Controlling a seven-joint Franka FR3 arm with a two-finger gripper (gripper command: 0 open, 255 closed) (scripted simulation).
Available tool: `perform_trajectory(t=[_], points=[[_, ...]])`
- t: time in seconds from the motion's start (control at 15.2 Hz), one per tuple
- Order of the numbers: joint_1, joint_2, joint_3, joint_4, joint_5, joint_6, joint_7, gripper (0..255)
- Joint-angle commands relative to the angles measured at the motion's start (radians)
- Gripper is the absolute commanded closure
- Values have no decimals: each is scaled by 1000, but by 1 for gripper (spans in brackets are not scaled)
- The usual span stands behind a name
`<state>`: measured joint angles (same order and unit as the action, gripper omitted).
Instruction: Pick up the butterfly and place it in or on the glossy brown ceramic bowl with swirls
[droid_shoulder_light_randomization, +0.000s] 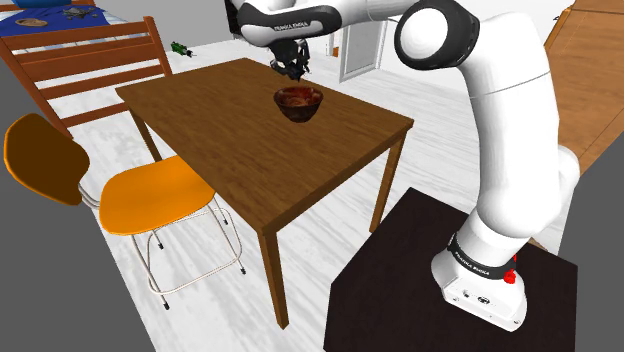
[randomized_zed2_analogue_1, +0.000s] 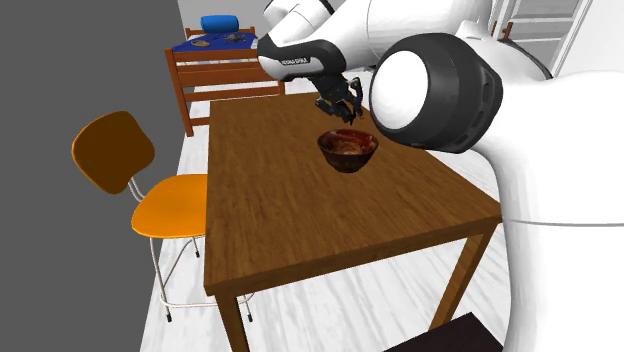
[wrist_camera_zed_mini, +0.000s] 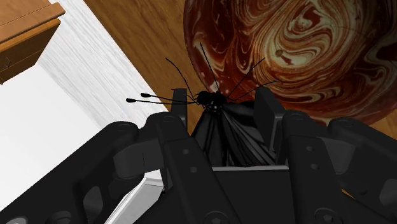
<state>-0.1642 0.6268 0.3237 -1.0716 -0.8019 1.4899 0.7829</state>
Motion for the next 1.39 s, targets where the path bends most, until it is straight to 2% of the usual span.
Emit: perform_trajectory(t=[0.0, 0.2, 0.26, 0.92, 1.32], points=[[5, 1, -1, 26, -1, -20, -14, 255], [15, 9, -3, 69, -4, -48, -35, 255], [30, 31, -1, 66, -6, -38, -6, 255], [0, 20, 3, -80, -4, 69, 72, 255], [0, 21, 3, -81, -4, 69, 72, 255]])
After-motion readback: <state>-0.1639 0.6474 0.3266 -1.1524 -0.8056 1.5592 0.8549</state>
